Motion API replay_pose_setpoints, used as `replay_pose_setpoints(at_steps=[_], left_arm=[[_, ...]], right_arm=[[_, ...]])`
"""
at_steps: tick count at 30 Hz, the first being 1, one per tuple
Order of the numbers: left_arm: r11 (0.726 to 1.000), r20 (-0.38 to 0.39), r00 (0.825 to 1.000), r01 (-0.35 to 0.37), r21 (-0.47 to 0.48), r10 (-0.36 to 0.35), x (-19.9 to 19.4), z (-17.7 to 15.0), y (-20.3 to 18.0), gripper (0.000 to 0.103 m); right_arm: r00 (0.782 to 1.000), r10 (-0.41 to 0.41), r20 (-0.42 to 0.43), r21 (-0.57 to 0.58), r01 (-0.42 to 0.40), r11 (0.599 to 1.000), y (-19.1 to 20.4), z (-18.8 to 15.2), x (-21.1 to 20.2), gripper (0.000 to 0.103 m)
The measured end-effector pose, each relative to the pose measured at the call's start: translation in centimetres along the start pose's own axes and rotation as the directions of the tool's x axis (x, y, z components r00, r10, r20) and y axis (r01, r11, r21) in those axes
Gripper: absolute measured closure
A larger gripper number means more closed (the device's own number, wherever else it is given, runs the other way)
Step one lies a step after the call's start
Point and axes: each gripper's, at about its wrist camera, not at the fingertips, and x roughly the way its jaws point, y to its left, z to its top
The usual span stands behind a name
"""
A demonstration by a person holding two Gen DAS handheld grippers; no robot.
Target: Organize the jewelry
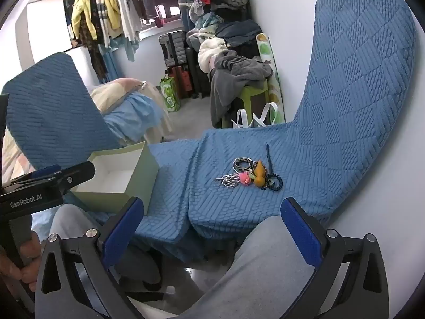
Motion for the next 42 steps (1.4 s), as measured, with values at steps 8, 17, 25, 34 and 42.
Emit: replay_pose_setpoints(at_steps=[8, 17, 25, 34, 42], left_arm=[[0.999, -0.020, 1.000, 0.017, -0.031, -0.018, 0.1, 0.1, 0.7, 0.000], [1.000, -0.009, 1.000, -0.001, -0.026, 0.001, 0.1, 0.1, -0.4, 0.000], [0.999, -0.011, 1.000, -0.005, -0.036, 0.005, -0.1, 0.2, -0.4, 0.000], [1.000, -0.021, 1.000, -0.016, -0.013, 0.016, -0.2, 0.3, -0.4, 0.000], [1.000, -0.020, 1.000, -0.017, -0.026, 0.017, -0.1, 0.1, 0.2, 0.000]], right_arm=[[1.000, -0.002, -0.008, -0.006, 0.002, 1.000, 0.0, 0.0, 0.2, 0.000], [1.000, 0.001, -0.001, -0.001, -0.001, 1.000, 0.1, -0.2, 0.2, 0.000], [1.000, -0.004, 0.000, -0.009, 0.004, 1.000, 0.1, -0.2, 0.3, 0.000], [1.000, -0.009, 0.007, -0.016, 0.009, 1.000, 0.0, -0.1, -0.1, 0.000], [1.000, -0.017, -0.002, -0.010, 0.017, 1.000, -0.4, -0.3, 0.2, 0.000]])
